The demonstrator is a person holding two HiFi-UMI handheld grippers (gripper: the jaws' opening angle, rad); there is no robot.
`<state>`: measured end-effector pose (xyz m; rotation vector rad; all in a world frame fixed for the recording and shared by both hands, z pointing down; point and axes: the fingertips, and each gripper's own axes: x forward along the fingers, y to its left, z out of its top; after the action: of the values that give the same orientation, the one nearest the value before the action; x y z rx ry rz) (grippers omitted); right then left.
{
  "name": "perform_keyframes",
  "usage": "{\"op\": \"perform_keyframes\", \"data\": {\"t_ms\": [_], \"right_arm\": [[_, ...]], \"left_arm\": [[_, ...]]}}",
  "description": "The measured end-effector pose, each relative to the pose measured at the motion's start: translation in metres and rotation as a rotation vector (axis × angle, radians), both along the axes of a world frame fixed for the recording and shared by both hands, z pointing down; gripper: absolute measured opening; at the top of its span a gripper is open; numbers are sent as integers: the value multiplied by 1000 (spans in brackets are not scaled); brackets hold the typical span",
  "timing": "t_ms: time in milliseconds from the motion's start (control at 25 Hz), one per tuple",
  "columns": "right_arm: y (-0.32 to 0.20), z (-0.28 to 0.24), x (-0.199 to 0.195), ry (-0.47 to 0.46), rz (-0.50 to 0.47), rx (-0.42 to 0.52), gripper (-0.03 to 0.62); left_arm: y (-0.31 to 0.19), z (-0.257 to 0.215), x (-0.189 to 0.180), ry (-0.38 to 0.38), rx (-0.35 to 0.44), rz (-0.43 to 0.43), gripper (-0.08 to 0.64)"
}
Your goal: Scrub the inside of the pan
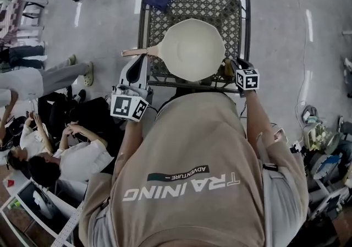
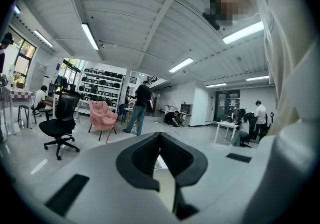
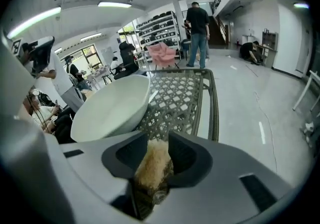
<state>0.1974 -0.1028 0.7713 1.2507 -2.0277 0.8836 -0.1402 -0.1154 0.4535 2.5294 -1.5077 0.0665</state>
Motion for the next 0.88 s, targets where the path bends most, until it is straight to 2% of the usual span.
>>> {"op": "perform_keyframes", "data": {"t_ms": [120, 240, 440, 560, 720, 880], "right_arm": [[19, 28, 0, 15, -14, -96, 143], [30, 39, 1, 37, -13, -147, 144], [43, 59, -3, 73, -19, -239, 155], [43, 66, -4, 73, 24, -265, 150], [45, 68, -9, 129, 21, -285, 110], [49, 61, -14, 147, -1, -288, 101]], "left_arm": [[5, -3, -1, -38, 5, 8, 18], [7, -3, -5, -45, -1, 8, 17], [8, 3, -1, -114, 4, 52, 17], [6, 0, 0, -87, 4, 67, 18], [6, -6, -15, -38, 4, 31, 18], [4, -1, -24, -64, 13, 31, 18]]}}
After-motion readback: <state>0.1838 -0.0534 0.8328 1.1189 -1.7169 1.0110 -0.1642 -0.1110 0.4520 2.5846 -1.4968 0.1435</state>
